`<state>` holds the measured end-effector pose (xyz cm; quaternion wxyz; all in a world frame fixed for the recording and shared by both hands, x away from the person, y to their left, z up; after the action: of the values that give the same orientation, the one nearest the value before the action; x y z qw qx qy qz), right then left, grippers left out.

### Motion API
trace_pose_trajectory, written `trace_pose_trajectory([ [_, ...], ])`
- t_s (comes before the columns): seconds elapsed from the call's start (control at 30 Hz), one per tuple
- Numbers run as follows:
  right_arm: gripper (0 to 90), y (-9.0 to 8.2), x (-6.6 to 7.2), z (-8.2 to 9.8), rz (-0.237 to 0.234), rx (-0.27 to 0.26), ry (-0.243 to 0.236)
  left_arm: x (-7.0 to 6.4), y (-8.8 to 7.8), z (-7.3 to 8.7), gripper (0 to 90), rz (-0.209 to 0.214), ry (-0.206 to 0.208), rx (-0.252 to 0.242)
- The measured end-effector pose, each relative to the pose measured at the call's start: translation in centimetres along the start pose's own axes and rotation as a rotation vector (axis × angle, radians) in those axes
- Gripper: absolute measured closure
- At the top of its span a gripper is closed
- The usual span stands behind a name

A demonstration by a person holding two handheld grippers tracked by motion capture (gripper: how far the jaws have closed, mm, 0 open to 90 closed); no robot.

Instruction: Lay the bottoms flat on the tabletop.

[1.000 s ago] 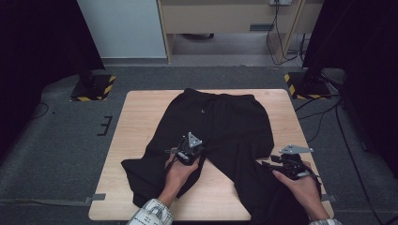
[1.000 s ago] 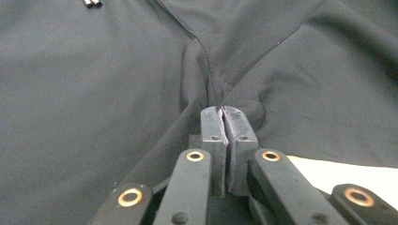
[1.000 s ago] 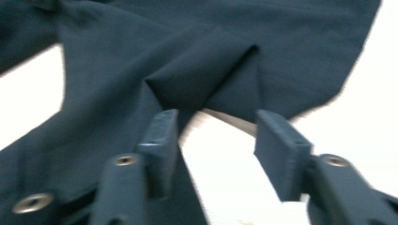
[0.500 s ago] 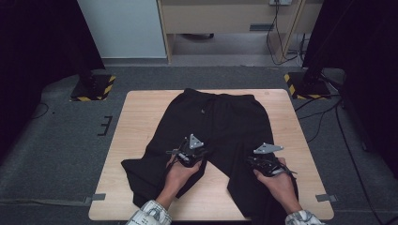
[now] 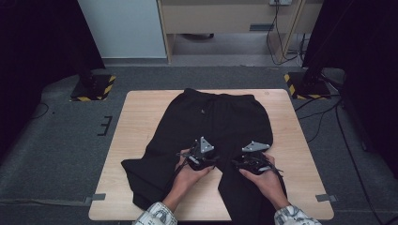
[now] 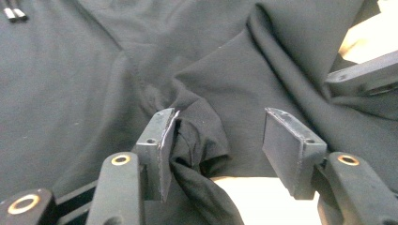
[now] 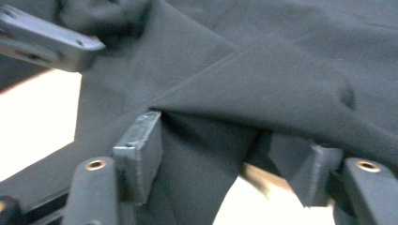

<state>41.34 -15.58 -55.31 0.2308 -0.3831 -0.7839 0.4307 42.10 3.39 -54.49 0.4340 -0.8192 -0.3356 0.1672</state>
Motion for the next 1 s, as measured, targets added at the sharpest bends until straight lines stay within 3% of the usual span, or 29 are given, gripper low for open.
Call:
trace_pose_trajectory([
  [0.07, 36.1, -1.1, -0.3, 0.4, -0.024, -0.025, 0.008, -0.3, -0.1, 0.0, 44.0, -0.002, 0.006, -0.005],
  [0.13, 46.2, -2.2, -0.8, 0.9, -0.030, -0.049, 0.000, -0.7, -0.4, 0.0, 46.2, 0.008, 0.002, -0.014],
  [0.23, 57.1, -3.1, -2.0, 2.1, 0.014, -0.026, 0.020, -1.2, -0.4, 0.0, 47.1, 0.008, 0.011, -0.002],
  [0.33, 54.7, -2.8, -2.7, 2.7, 0.023, 0.005, 0.055, -1.2, 0.3, 0.1, 46.2, -0.001, 0.007, 0.017],
  [0.37, 52.2, -2.5, -2.5, 2.6, -0.006, 0.003, 0.085, -1.1, 0.5, 0.1, 44.6, -0.005, -0.002, 0.019],
  [0.47, 53.2, -2.2, -2.2, 2.5, -0.033, 0.001, 0.074, -1.1, 0.9, 0.2, 42.5, 0.006, -0.010, 0.032],
  [0.53, 56.0, -1.8, -1.8, 2.3, -0.052, 0.005, 0.074, -1.1, 1.2, 0.4, 41.1, 0.001, -0.004, 0.047],
  [0.63, 62.7, -1.4, -1.4, 2.4, -0.062, 0.022, 0.073, -1.3, 1.3, 0.5, 39.2, 0.012, -0.014, 0.031],
  [0.73, 74.1, -1.2, -1.2, 2.3, -0.060, 0.010, 0.061, -1.7, 1.5, 0.4, 39.4, 0.008, -0.005, 0.013],
  [0.83, 84.3, -1.1, -0.8, 2.1, -0.077, 0.014, 0.048, -2.0, 1.6, 0.2, 47.2, 0.001, -0.010, -0.003],
  [1.0, 89.5, -0.9, -0.7, 1.9, -0.072, 0.002, 0.064, -2.1, 1.7, -0.2, 80.8, -0.033, -0.047, 0.008],
])
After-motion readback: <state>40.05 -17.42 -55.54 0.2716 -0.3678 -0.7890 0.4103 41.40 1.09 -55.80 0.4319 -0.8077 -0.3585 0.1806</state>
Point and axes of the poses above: each handheld gripper's, and its own axes: y roughly forward along the jaws, z roughly out of its underside, x roughly to its left, the point moved 4 cm from there along y, roughly forward along the jaws, and after that the axes turned 14 degrees about x, right-handed, at the moved point
